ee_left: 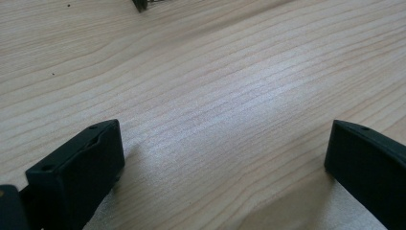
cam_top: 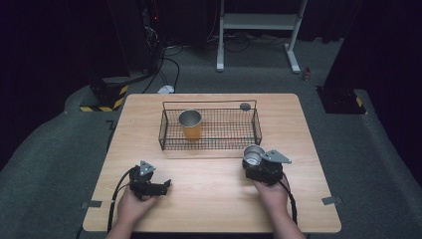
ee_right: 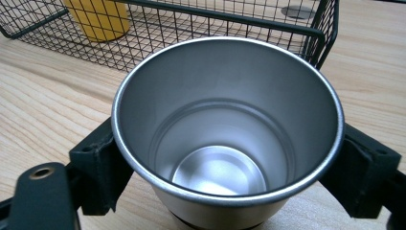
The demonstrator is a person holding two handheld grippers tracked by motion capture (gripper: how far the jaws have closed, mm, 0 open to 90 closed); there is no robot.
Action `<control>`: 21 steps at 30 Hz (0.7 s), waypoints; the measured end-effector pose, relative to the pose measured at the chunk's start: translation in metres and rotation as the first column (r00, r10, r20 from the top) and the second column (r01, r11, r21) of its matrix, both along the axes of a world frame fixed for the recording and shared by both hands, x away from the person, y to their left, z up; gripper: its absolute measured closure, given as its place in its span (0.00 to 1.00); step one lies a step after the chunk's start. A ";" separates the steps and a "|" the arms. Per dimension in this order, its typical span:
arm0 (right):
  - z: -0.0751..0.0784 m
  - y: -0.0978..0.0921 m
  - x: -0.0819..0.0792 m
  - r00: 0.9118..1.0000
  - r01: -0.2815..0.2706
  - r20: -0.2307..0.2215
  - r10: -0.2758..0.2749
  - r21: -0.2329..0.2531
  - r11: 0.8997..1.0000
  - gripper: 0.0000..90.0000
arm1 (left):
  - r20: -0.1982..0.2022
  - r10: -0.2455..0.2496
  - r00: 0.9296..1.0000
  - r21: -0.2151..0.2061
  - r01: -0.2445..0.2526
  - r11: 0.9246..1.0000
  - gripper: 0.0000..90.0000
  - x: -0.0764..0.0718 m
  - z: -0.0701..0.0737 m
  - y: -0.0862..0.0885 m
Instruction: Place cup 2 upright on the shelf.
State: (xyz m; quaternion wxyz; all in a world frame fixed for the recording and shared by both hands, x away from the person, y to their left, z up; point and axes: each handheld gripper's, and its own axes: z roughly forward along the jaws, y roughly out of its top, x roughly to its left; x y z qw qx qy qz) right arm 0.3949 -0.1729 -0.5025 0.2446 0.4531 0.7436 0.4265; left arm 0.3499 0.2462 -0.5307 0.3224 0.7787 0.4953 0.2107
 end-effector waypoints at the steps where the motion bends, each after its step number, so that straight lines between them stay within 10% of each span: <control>1: 0.000 0.000 0.000 1.000 -0.002 0.001 0.002 -0.001 1.000 0.18 | 0.001 0.000 1.000 0.000 0.000 1.000 0.00 0.000 0.000 0.000; 21: 0.004 0.001 -0.006 1.000 -0.005 0.029 0.006 -0.021 1.000 0.21 | 0.003 0.003 1.000 -0.003 -0.003 1.000 0.01 0.000 0.000 0.000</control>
